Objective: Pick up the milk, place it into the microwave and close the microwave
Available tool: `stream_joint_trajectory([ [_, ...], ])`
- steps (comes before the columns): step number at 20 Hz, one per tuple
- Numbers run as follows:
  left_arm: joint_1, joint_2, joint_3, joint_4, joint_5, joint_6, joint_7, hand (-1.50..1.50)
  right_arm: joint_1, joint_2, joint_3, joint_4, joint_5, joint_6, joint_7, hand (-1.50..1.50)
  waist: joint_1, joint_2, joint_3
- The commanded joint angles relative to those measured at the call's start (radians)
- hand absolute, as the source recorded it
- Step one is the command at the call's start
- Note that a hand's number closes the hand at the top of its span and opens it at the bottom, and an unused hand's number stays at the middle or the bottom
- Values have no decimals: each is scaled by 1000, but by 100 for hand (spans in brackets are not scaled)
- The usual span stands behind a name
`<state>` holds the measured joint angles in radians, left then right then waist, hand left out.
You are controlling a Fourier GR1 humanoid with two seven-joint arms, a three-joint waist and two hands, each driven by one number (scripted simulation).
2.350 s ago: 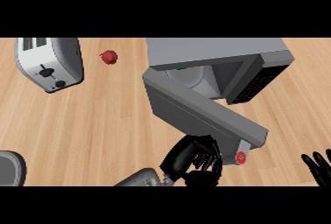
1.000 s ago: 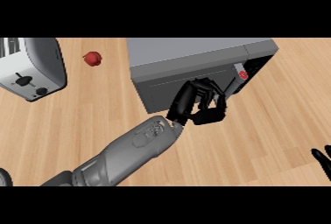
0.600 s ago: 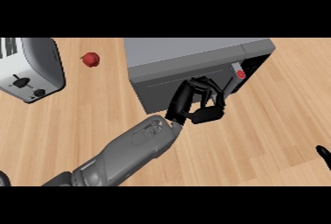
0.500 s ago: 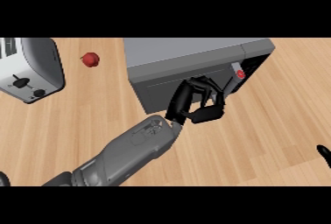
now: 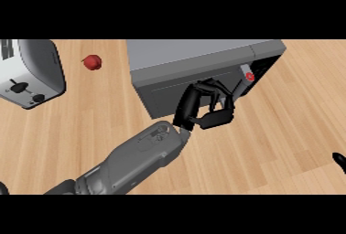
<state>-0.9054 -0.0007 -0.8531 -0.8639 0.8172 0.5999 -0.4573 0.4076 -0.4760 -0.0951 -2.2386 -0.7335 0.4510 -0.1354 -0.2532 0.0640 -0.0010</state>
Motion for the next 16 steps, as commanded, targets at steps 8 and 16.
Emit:
stream_joint_trajectory([
  [8,-59,1,57,128,64,30,-60,150,-7,-37,11,-34,-46,33,27,-150,-27,19,0],
  [16,-54,1,49,138,92,44,-102,150,-13,-55,15,-52,-70,38,43,-150,-32,26,-1],
])
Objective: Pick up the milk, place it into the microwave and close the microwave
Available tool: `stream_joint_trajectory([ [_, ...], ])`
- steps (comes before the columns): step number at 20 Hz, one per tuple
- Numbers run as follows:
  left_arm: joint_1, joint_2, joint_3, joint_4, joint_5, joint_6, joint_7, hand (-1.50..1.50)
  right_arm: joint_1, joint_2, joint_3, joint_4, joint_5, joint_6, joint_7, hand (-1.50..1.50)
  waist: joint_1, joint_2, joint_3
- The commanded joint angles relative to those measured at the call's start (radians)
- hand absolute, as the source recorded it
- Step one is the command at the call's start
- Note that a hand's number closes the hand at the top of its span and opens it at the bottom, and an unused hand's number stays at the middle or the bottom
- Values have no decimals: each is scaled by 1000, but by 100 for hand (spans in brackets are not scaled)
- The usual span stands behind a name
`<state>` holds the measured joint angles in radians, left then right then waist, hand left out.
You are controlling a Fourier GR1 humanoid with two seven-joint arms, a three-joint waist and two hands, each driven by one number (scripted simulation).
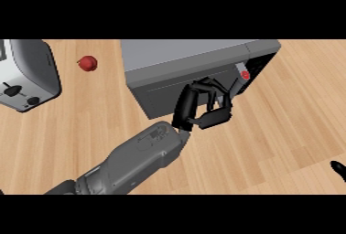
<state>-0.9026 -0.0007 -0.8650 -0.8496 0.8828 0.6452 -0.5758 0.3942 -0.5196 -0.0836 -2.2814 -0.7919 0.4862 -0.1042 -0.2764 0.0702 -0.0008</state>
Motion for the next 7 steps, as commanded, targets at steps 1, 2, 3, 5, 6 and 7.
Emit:
stream_joint_trajectory([
  [1,-54,1,61,122,28,1,1,150,1,-6,-1,-9,-12,-1,7,-150,-16,21,-1],
  [2,-66,1,70,124,35,1,7,150,6,-5,2,-10,-14,2,7,-150,-19,20,0],
  [3,-68,1,62,123,37,4,7,150,-13,-10,-4,-13,-17,-10,12,-150,-7,24,-1],
  [5,-61,1,64,122,52,4,-2,150,-3,-9,2,-19,-25,0,11,-150,-20,23,0],
  [6,-63,1,57,119,49,7,-15,150,-14,-13,-5,-24,-27,-5,12,-150,-19,24,-1],
  [7,-73,1,63,128,50,7,-12,150,-13,-17,-3,-17,-17,-8,19,-150,-8,24,-1],
])
